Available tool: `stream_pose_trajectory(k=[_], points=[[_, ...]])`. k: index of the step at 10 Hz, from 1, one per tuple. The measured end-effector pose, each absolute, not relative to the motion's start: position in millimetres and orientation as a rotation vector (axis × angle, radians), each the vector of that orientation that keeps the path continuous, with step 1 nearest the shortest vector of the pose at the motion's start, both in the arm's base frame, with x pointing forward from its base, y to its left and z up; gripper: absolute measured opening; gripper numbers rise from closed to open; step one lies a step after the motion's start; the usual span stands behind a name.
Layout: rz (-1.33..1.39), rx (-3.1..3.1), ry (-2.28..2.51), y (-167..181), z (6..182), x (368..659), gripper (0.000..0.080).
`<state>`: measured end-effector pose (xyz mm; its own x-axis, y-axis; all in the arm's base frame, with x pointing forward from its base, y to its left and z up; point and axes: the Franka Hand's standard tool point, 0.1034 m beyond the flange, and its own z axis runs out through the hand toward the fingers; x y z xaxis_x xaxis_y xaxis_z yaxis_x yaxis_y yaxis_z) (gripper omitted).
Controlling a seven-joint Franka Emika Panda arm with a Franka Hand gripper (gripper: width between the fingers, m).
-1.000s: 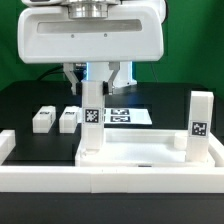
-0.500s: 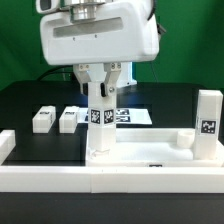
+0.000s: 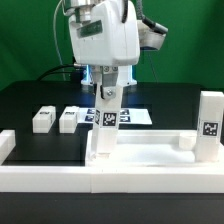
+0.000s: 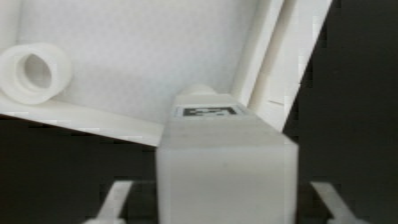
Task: Assemble desk
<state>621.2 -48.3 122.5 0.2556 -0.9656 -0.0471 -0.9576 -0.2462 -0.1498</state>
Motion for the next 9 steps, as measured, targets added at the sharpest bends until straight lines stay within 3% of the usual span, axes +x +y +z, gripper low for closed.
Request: stream_pose_trajectory(k=[3,5,9], points=[[-0.082,-2.392,1.781,-47.3,122.5,621.7,0.0290],[-0.098,-2.494,1.639,-43.7,121.6,622.3,0.0609],[-0.135,-2.743,1.213,-41.9,121.5,622.4,0.0648]])
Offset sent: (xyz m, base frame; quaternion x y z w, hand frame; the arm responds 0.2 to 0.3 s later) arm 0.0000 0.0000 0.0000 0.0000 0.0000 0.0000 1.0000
